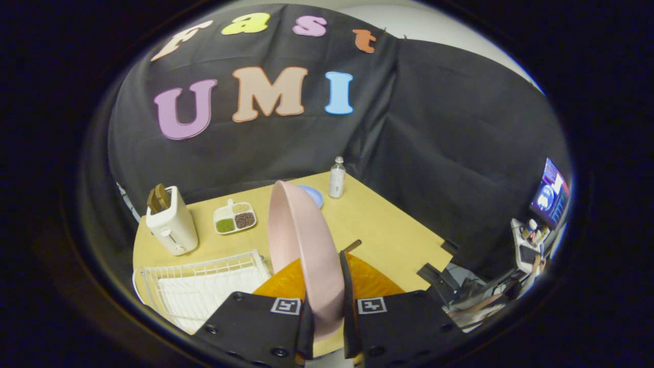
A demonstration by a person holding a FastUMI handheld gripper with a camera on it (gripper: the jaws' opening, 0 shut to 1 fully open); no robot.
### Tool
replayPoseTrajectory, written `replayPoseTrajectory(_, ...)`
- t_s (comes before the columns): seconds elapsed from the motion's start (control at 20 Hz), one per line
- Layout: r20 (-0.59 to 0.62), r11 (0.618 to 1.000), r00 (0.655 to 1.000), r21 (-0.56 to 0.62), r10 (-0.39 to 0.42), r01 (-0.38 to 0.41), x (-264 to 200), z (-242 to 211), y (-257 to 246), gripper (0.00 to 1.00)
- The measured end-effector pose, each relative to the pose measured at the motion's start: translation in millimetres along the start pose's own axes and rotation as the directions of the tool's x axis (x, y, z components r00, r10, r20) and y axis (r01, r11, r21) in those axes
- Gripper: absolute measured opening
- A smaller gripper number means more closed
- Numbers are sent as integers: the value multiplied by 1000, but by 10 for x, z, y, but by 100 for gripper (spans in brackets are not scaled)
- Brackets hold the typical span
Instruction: Take the plate from the dish rack, then take the spoon from the basket and place it into the plate.
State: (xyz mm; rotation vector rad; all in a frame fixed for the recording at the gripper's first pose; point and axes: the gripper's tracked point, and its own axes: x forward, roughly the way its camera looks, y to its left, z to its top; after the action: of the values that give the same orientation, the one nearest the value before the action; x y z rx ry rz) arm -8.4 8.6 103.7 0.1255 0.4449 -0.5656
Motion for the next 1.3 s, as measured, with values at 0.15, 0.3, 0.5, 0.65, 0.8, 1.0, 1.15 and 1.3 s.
replayPoseTrajectory(0.15,-37,997,997,33,-72,74,185,-170,-334,26)
replayPoseTrajectory(0.3,-100,991,991,85,-90,99,341,-447,-493,26)
replayPoseTrajectory(0.5,-201,983,977,150,-76,107,497,-905,-607,26)
replayPoseTrajectory(0.65,-252,976,966,193,-51,102,566,-1143,-624,26)
replayPoseTrajectory(0.8,-292,959,956,270,-3,86,647,-1332,-621,26)
replayPoseTrajectory(1.0,-343,935,939,341,25,99,792,-1645,-719,26)
replayPoseTrajectory(1.15,-353,881,931,465,90,91,873,-1804,-730,26)
replayPoseTrajectory(1.3,-369,804,917,586,152,102,921,-1982,-785,26)
